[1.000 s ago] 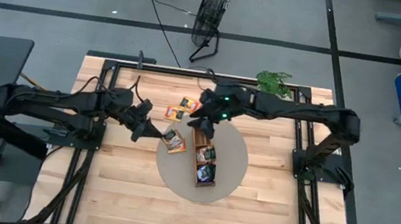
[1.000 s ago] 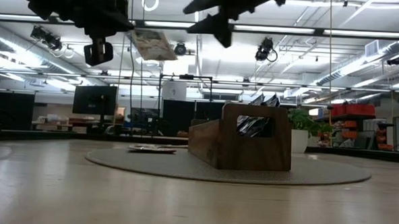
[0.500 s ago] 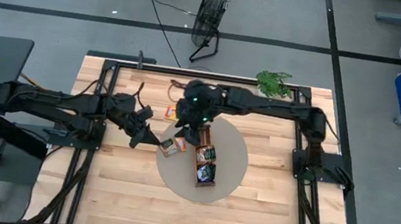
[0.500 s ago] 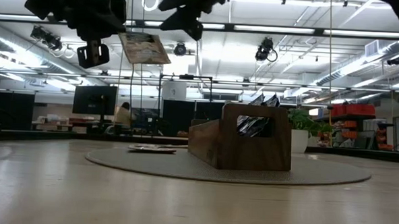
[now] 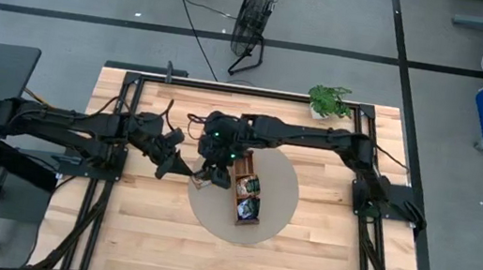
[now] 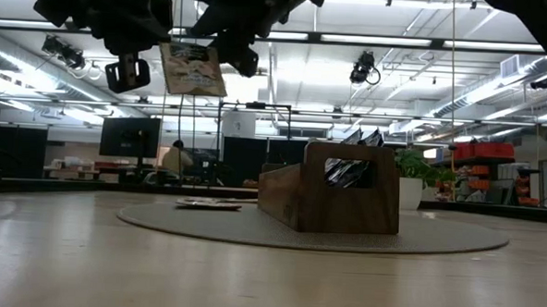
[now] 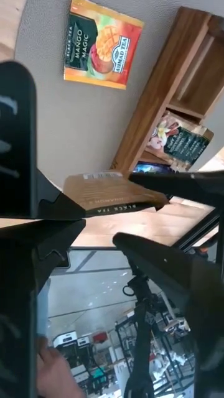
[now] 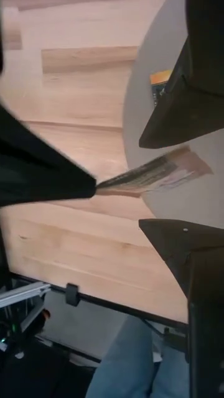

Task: Pick & Place Tea
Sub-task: Put the brown tea bag into the middle section of the wooden organizer

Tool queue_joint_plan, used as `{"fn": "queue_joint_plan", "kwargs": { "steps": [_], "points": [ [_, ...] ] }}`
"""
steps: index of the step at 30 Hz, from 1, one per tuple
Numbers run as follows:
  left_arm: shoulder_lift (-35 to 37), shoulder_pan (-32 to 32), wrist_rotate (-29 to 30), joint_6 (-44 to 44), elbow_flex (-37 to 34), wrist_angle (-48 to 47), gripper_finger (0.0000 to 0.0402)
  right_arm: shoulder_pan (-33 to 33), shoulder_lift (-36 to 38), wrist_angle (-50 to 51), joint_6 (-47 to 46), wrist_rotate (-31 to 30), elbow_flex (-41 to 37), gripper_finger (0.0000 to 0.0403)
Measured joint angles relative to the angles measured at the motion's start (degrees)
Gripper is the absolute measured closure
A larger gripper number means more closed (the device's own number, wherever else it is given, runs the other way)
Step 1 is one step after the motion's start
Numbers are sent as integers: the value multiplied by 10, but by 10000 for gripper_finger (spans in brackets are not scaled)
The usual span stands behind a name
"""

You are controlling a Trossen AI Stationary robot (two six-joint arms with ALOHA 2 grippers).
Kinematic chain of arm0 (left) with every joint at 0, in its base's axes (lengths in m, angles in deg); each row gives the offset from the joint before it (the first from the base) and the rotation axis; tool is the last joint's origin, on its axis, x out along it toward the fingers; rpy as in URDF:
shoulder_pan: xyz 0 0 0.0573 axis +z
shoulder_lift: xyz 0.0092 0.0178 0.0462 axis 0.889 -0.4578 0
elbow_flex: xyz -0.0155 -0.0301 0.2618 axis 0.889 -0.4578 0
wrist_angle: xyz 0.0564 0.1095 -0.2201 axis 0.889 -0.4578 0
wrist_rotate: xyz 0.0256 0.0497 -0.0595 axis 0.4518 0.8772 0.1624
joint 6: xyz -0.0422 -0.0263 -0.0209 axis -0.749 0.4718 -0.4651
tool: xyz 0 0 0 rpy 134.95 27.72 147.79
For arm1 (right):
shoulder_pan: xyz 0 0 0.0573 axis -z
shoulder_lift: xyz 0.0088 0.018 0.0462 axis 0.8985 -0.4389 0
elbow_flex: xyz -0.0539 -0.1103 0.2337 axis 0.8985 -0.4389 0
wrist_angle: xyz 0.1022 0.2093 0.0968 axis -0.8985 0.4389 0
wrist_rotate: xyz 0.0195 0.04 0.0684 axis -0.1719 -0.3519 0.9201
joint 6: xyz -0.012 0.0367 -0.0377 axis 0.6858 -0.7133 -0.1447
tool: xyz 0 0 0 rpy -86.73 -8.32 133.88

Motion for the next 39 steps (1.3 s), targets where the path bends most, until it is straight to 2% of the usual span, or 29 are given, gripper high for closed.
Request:
{"fn": "queue_joint_plan", "kwargs": {
  "steps": [7,11,15,20,24,30,35,39],
  "points": [
    [0,0,-1,2,0,-7,401,0,-1,-11,-6,14,0,200],
    [0,0,-1,4,0,-6,401,0,-1,-12,-16,28,0,220],
    [0,0,-1,4,0,-6,401,-1,-1,-18,-22,31,0,268],
    [0,0,-1,4,0,-5,401,1,-1,-26,-33,48,0,377],
    [0,0,10,4,0,14,397,2,-1,-25,-57,47,0,393],
    [0,1,47,25,0,66,342,-1,15,5,-103,16,0,400],
    [0,15,66,39,0,72,278,-7,48,49,-117,-40,0,401],
    [0,33,80,52,0,95,247,-20,80,55,-132,-106,0,402]
  ]
}}
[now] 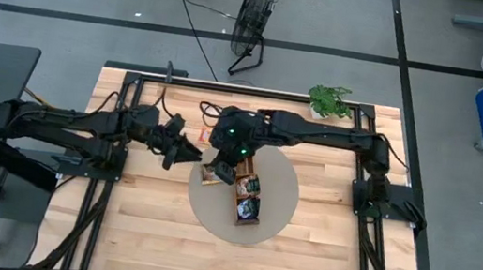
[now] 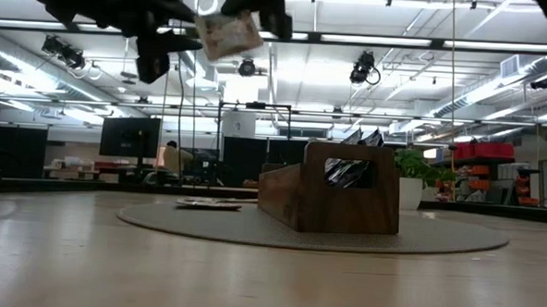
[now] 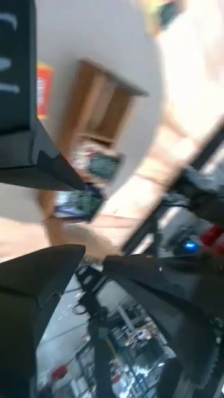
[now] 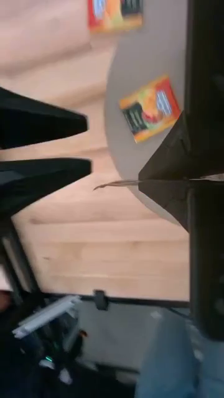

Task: Pick & Place Tea
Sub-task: Put the brown tea bag into the middle section of the wooden organizer

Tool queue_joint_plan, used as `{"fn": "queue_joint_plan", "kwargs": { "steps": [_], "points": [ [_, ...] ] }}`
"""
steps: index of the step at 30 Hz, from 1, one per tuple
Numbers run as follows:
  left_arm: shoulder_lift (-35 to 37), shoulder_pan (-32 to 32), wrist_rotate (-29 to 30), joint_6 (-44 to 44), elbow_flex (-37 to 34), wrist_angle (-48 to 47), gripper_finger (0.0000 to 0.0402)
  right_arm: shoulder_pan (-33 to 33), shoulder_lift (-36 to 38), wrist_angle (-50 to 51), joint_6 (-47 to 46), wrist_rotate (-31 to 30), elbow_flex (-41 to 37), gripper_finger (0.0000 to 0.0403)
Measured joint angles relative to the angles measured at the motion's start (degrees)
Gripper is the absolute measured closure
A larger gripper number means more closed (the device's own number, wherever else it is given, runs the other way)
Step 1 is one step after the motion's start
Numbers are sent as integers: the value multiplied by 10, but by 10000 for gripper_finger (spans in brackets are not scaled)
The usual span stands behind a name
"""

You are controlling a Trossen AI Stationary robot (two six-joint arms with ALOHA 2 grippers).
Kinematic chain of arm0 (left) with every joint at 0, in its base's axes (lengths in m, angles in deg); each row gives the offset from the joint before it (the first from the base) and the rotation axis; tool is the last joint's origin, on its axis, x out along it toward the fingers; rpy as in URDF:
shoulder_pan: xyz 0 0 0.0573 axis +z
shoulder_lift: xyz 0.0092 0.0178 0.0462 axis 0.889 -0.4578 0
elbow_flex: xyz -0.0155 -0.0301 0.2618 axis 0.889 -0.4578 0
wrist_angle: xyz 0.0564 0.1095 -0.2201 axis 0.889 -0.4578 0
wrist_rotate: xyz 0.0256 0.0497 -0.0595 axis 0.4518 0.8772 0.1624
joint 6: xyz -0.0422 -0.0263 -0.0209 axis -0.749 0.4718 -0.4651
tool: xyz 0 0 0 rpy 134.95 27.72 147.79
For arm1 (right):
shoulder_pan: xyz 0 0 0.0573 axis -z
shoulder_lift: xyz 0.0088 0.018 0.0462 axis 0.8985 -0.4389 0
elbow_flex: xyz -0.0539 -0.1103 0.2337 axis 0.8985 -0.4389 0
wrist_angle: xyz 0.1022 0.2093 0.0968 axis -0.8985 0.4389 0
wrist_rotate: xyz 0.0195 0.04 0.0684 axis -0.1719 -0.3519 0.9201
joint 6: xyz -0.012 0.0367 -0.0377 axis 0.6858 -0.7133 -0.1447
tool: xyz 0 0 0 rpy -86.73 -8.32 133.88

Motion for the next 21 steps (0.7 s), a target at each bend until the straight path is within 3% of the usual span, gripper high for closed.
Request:
{"fn": "queue_joint_plan", "kwargs": {
  "steps": [6,10,16,21],
  "points": [
    [28,1,80,56,0,51,246,-26,51,-19,-30,-149,0,402],
    [59,1,153,80,0,43,260,-51,86,-32,-99,-278,-34,403],
    [99,1,224,135,0,41,275,-112,167,-40,-304,-485,-170,403],
    [117,1,269,210,0,38,278,-163,218,-63,-507,-607,-293,403]
  ]
}}
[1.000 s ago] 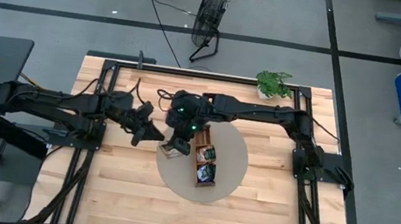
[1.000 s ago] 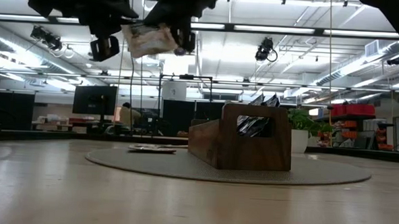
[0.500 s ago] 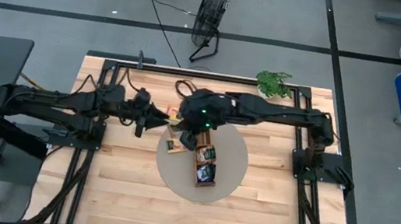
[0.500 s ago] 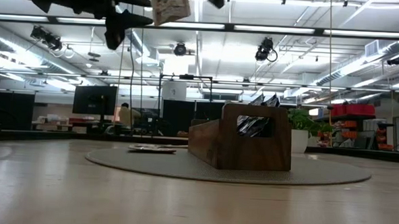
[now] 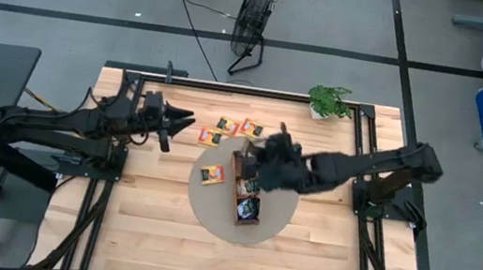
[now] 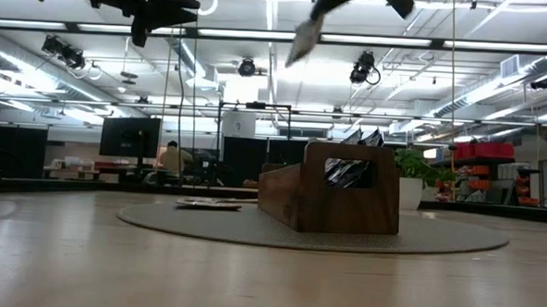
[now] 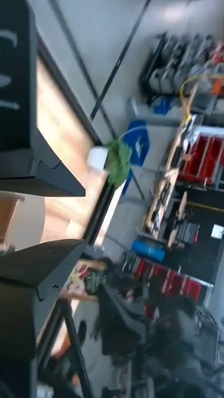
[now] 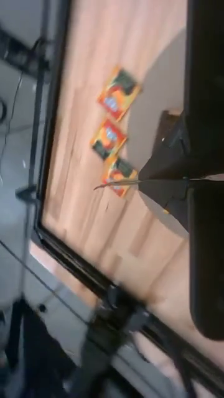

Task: Pick & Place Tea
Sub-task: Put the brown tea bag into the middle section of the wooden organizer

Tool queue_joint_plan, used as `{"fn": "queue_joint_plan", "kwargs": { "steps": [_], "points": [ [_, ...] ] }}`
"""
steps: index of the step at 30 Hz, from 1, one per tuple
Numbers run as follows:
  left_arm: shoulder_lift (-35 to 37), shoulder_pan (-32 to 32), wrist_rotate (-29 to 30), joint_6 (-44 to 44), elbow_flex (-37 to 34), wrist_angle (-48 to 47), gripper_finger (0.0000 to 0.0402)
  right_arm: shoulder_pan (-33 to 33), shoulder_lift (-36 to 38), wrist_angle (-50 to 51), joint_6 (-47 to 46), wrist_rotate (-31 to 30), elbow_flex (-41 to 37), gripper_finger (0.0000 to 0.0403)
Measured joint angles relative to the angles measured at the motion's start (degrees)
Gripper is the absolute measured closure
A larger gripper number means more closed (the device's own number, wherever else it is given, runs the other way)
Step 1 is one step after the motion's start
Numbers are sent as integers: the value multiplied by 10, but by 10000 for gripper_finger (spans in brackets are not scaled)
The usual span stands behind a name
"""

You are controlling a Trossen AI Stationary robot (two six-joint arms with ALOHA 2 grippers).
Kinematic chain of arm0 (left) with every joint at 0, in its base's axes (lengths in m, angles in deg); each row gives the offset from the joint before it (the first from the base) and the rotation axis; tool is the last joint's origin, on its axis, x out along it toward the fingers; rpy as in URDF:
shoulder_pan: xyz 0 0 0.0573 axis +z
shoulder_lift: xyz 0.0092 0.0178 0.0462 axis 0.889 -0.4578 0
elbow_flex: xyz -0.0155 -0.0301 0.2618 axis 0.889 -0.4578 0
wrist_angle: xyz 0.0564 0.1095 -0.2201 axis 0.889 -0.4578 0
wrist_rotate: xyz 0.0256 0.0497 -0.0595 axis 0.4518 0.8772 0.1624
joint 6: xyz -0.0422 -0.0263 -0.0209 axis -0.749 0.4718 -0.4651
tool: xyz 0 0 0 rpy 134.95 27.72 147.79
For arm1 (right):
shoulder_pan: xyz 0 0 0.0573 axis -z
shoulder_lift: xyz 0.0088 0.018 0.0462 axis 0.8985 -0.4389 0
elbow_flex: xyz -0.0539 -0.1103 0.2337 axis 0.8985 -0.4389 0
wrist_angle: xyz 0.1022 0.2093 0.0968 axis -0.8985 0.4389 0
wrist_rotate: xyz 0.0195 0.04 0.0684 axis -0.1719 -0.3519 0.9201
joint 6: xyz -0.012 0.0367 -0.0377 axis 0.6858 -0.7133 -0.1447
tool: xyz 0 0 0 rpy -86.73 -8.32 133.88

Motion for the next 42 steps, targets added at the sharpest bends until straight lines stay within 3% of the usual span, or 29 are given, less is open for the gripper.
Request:
{"fn": "queue_joint_plan", "kwargs": {
  "steps": [6,12,21,32,42],
  "points": [
    [9,4,29,67,0,8,278,-36,-7,-24,-220,-34,-88,403],
    [12,22,32,72,0,10,278,-57,-30,-47,-334,-44,-154,403],
    [12,43,32,72,0,14,278,-55,-92,-117,-338,-32,-160,403],
    [12,51,32,72,0,23,278,-58,-127,-85,-351,-24,-160,403],
    [11,51,32,73,0,27,278,-56,-143,-151,-244,-13,-160,385]
  ]
}}
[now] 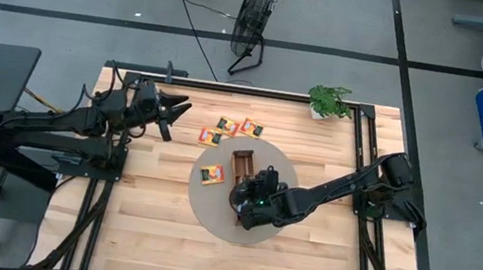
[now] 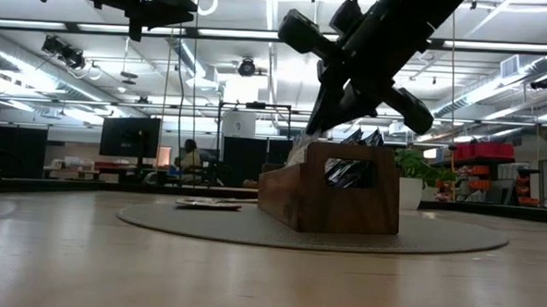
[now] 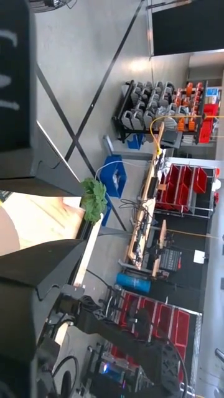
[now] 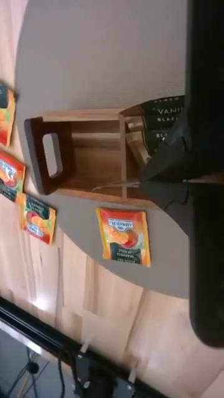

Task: Pick & Place Tea
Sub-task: Put the brown tea bag into the middle section of the wooden organizer, then put the orange tea bag into the left section of the wooden organizer

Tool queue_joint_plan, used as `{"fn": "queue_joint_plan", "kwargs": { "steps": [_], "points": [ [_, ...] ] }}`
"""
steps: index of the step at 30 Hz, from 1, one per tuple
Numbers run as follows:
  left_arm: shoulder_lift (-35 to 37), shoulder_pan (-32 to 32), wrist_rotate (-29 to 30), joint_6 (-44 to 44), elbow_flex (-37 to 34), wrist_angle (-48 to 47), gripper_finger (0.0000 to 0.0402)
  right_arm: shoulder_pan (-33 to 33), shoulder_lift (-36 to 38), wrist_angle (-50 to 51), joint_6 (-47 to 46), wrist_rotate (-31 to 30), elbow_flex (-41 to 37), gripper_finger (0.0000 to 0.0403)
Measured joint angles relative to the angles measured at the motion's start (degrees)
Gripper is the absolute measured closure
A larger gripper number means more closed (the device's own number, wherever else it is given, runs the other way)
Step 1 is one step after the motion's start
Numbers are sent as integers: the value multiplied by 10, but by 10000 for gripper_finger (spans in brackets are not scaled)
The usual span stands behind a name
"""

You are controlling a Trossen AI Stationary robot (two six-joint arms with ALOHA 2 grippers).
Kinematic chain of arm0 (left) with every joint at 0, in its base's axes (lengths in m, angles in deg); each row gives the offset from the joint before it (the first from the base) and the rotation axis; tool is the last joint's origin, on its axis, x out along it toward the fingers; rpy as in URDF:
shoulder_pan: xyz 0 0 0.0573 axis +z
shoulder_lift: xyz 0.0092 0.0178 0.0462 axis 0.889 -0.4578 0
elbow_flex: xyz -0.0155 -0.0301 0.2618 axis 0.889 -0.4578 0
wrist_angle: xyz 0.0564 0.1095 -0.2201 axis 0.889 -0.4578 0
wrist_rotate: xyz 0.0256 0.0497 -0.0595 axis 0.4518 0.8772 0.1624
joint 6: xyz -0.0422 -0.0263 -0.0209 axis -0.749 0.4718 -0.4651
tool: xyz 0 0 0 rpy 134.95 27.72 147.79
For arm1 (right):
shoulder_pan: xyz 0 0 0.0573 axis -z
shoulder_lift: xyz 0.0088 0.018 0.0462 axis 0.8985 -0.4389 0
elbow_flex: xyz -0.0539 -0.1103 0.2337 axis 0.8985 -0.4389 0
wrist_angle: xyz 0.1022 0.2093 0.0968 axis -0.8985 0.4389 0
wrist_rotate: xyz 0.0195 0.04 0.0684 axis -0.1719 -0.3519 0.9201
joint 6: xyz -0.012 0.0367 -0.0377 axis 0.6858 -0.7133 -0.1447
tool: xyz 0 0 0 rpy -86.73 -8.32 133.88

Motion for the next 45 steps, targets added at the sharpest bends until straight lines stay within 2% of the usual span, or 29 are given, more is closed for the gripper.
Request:
{"fn": "queue_joint_plan", "kwargs": {
  "steps": [5,12,18,22,28,32,40,45],
  "points": [
    [0,0,0,-1,0,2,278,1,0,2,17,19,0,355],
    [0,0,0,-4,0,1,278,3,16,1,105,153,0,302],
    [0,0,0,-5,0,1,278,9,86,22,168,149,0,270],
    [-1,0,0,-5,0,0,278,31,131,71,171,164,0,266],
    [-1,0,0,-5,0,-6,278,103,148,46,286,350,0,275],
    [-1,0,0,-6,0,-6,278,137,148,44,303,417,0,281],
    [-1,-1,-6,-47,0,-17,278,176,148,90,351,444,0,282],
    [-2,0,-17,-134,0,-105,278,179,166,67,373,436,1,282]
  ]
}}
